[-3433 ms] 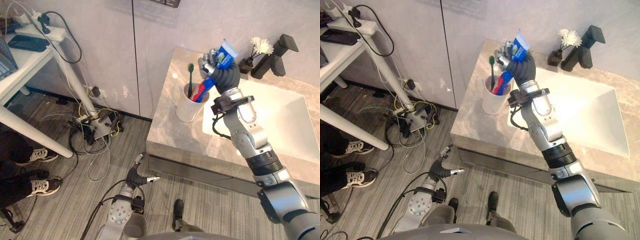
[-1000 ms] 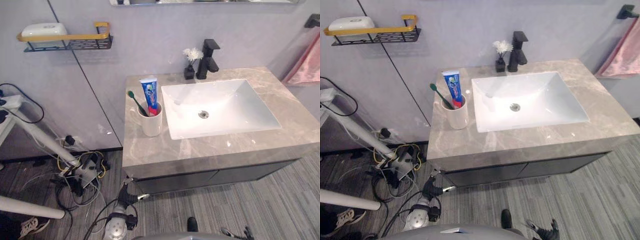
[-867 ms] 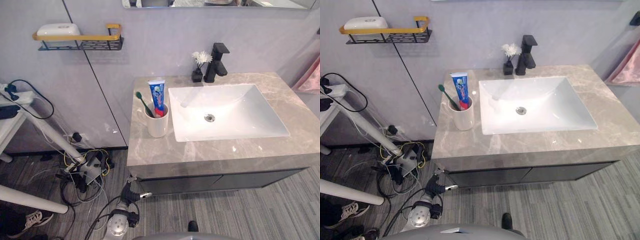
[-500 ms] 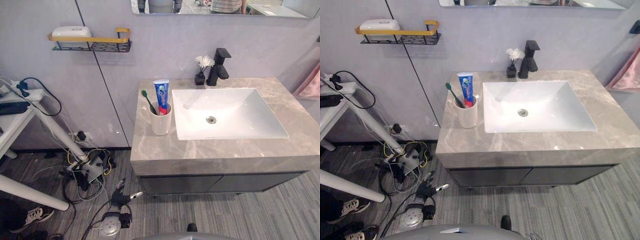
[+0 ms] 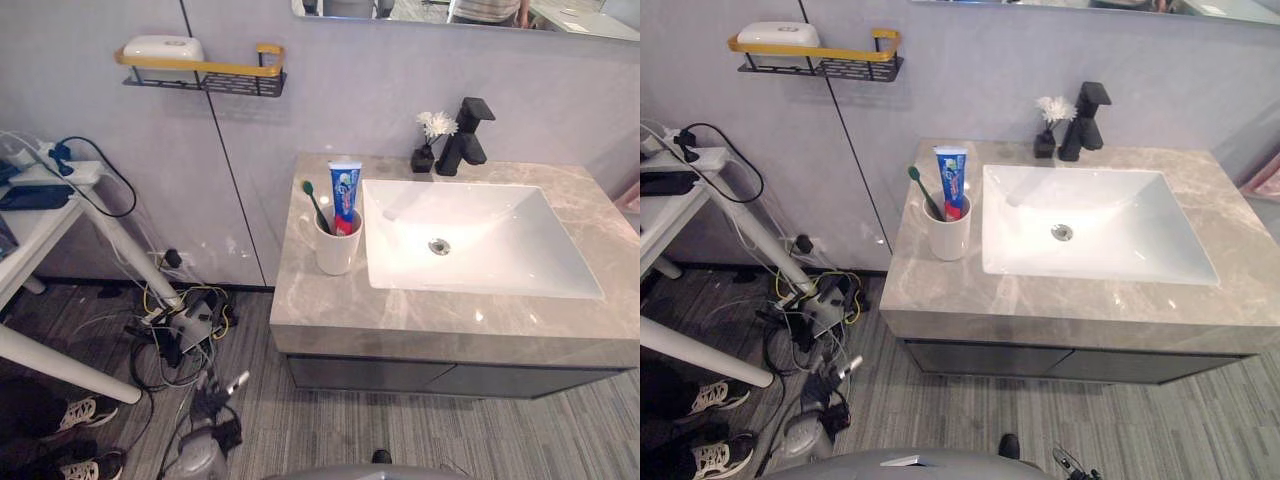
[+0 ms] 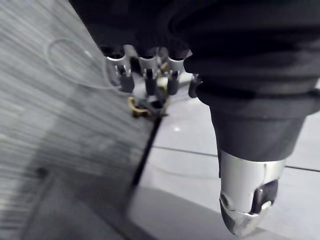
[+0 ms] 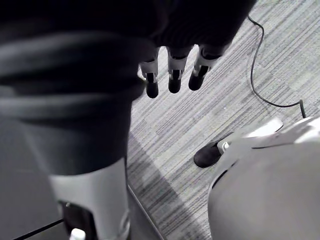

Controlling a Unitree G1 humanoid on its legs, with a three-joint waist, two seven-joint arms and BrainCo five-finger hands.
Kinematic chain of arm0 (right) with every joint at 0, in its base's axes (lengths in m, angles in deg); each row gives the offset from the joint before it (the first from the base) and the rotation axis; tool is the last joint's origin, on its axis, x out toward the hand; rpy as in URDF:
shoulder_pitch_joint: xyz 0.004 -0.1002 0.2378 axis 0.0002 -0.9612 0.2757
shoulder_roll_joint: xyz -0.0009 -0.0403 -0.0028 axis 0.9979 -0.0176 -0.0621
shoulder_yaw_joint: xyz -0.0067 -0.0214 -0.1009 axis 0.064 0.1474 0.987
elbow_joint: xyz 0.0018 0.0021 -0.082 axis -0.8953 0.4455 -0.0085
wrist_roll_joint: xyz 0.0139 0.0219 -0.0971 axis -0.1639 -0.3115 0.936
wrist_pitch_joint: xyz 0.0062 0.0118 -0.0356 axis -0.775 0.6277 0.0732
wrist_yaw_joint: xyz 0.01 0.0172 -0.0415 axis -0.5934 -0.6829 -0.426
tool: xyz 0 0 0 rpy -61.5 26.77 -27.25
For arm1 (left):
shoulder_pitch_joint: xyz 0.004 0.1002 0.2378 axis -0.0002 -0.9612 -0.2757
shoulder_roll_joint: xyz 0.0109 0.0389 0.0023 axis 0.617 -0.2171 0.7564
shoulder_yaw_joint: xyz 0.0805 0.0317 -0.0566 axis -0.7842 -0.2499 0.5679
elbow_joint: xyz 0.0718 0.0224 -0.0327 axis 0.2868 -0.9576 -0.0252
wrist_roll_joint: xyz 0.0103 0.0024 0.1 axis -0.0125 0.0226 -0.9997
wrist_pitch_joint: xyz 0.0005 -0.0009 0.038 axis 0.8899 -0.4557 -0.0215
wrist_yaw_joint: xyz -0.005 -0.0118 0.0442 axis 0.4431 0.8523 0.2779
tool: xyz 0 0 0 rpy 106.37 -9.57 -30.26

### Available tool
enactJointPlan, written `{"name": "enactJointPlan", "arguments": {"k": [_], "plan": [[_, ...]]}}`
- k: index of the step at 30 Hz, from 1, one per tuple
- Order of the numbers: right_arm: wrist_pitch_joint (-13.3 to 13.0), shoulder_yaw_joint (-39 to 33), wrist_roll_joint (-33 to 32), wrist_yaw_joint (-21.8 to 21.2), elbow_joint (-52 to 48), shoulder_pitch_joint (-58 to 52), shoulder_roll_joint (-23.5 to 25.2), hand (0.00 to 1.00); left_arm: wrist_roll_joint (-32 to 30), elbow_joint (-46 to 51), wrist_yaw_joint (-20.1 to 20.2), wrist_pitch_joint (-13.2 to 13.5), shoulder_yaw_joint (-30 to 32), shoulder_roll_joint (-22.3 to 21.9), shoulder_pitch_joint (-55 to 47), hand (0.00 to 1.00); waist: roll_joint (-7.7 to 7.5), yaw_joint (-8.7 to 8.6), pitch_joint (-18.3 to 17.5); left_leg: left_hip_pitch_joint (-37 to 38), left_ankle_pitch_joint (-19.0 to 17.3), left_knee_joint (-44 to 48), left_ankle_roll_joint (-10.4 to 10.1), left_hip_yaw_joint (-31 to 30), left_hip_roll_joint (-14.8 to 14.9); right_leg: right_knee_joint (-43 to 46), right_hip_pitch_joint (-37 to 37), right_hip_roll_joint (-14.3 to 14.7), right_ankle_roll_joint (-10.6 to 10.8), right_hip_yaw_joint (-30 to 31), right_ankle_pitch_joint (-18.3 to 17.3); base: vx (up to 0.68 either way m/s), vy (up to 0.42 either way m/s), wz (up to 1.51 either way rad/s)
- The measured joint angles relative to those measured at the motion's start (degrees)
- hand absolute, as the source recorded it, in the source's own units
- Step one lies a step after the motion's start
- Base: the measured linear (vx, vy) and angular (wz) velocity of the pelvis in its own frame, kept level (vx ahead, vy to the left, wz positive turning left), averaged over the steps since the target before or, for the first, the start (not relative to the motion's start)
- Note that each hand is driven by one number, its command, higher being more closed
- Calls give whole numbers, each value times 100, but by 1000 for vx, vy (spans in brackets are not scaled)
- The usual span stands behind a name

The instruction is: Organize washtable

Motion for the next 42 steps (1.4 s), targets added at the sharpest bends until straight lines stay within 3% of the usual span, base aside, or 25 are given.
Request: {"name": "enactJointPlan", "arguments": {"k": [6,8,15,19,24,29,34,42], "plan": [[-151,337,-125,-7,3,-29,-53,0,-24,2439,-499,360,-145,-53,208,100,-27,10,19,-94,48,13,4,-68,-33,2,-8,-51,-2,-20,-11,-40,-1,7],[-216,372,-126,-9,4,-48,-56,0,-44,3248,-676,664,-348,-52,276,100,-30,16,23,-101,55,32,-1,-72,-36,2,-4,-55,-2,-10,-11,-36,-7,1],[-299,376,-128,-36,3,-126,-49,0,-2,4264,-761,1086,-855,-220,503,100,-47,59,21,-231,53,121,-3,-97,-35,3,-75,-57,-3,-8,-5,-8,-2,1],[-299,386,-128,-54,4,-139,-49,0,197,4410,-562,1161,-1349,-205,517,100,-65,65,26,-250,51,133,-2,-99,-39,3,-85,-54,-1,-10,-4,0,0,0],[-300,606,-128,-68,4,-137,-94,0,888,4416,-28,1155,-2223,-32,771,100,-102,63,39,-285,37,168,-2,-95,-41,3,-105,-54,0,-7,-3,0,0,0],[-295,625,-127,-67,-3,-121,-142,0,1119,3901,415,1051,-2931,148,1154,100,-98,45,35,-293,30,165,-1,-55,-40,2,-139,-45,6,28,5,4,1,-3],[-296,840,-125,-63,-27,-27,-227,0,1290,3186,607,817,-3360,473,1371,100,-46,-96,-3,-281,30,160,-1,-40,-40,1,-182,-43,6,32,17,0,0,0],[-295,936,-125,-50,-74,-2,-255,0,1573,2459,740,611,-3940,565,1732,100,-29,-130,-13,-248,30,140,-1,22,-39,-39,-183,-46,15,65,38,-5,2,-3]]}}
